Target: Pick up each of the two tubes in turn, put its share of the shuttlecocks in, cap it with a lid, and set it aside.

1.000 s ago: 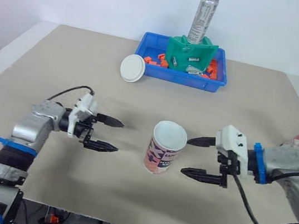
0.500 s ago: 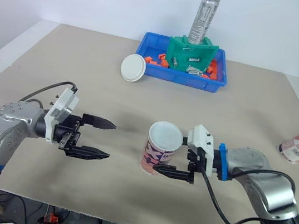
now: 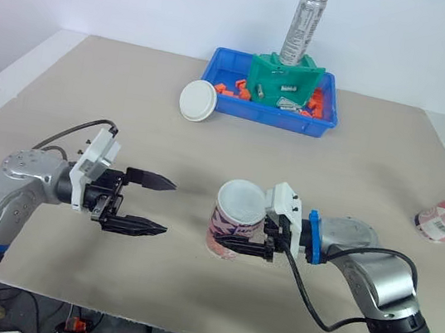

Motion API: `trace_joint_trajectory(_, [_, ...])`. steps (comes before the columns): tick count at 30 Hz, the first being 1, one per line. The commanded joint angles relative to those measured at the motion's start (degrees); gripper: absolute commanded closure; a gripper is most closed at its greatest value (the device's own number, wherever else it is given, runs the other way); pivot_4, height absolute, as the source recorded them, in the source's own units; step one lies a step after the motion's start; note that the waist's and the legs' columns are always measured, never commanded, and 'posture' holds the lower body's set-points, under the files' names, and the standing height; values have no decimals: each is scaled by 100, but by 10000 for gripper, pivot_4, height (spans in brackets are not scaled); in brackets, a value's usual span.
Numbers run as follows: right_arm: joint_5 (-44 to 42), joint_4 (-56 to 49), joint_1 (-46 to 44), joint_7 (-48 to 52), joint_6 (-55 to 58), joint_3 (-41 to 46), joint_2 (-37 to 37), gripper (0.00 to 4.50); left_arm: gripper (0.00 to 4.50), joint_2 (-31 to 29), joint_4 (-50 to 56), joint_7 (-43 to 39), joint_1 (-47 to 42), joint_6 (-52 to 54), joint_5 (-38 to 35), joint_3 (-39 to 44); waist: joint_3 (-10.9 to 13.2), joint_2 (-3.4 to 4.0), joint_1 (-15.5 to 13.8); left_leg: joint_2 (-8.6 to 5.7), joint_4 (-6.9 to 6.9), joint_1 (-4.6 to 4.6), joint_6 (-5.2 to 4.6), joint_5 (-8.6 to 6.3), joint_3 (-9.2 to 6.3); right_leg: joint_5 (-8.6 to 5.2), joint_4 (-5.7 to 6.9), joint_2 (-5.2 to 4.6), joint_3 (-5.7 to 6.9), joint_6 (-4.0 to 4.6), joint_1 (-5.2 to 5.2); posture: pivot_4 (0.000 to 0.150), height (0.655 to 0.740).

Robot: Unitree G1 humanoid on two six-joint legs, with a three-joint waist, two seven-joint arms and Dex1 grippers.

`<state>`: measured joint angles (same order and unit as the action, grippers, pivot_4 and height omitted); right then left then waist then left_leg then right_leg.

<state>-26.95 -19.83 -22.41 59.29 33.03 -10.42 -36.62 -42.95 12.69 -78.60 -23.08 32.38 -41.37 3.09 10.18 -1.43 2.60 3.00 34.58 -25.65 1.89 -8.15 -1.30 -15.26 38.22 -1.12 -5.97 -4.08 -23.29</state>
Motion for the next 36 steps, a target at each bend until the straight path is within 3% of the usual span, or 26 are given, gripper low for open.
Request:
trace_joint_trajectory(1, [-213,-176,-21,-195,92,465,-59,17604,0,250,-43,183,-410,44,-155,-28,1,-2,-6,0,3,0,0,1,-1,3,0,0,0,-3,3,1500,7400])
trace_joint_trajectory(7, [-385,-94,127,-682,228,1491,-253,17604,0,692,-355,257,-989,-6,49,-419,1,-3,-7,-2,6,0,-1,1,-1,7,0,2,-2,-8,4,1500,7400])
trace_joint_trajectory(11, [169,858,289,-1832,102,2770,-485,17604,0,1356,-1005,541,-1623,-495,657,-895,2,-4,-85,-9,13,-2,-3,3,-8,11,-1,2,-3,-14,13,1500,7400])
trace_joint_trajectory(20, [587,2077,568,-2623,-186,3532,-635,17604,0,2692,-2451,1178,-2410,-1398,1561,-1307,-2,7,-87,-18,23,-1,-8,3,7,35,-2,-2,-27,1,13,1500,7400])
trace_joint_trajectory(27, [517,2316,598,-2534,-186,3510,-634,17604,0,3224,-2955,1346,-2661,-1725,1777,-1309,-3,9,-52,-20,24,0,-12,6,6,30,-3,-2,-29,-22,15,1500,7400])
trace_joint_trajectory(28, [362,2339,597,-2422,-31,3527,-617,12060,0,3251,-2957,1340,-2656,-1734,1786,-1309,-3,9,-50,-20,24,0,-12,6,6,27,-3,-2,-29,-28,16,1500,7400])
trace_joint_trajectory(29, [246,2349,602,-2340,78,3543,-608,10245,0,3266,-2950,1338,-2648,-1736,1796,-1308,-3,9,-49,-20,25,0,-12,6,5,27,-3,-2,-29,-28,17,1500,7400])
trace_joint_trajectory(31, [39,2231,707,-2106,254,3534,-633,2205,0,3278,-2925,1321,-2627,-1729,1812,-1308,-3,9,-45,-20,25,2,-12,7,5,27,-3,-2,-29,-29,19,1500,7400])
trace_joint_trajectory(32, [113,2329,714,-2152,268,3524,-679,380,0,3275,-2903,1310,-2611,-1723,1817,-1309,-3,9,-42,-20,25,2,-13,7,4,27,-3,-1,-29,-29,19,1500,7400])
trace_joint_trajectory(36, [386,2806,637,-2465,422,3557,-858,380,0,3217,-2882,1249,-2555,-1784,1883,-1305,-3,11,-14,-22,26,3,-15,8,5,29,-3,-3,-30,-32,20,1500,7400])
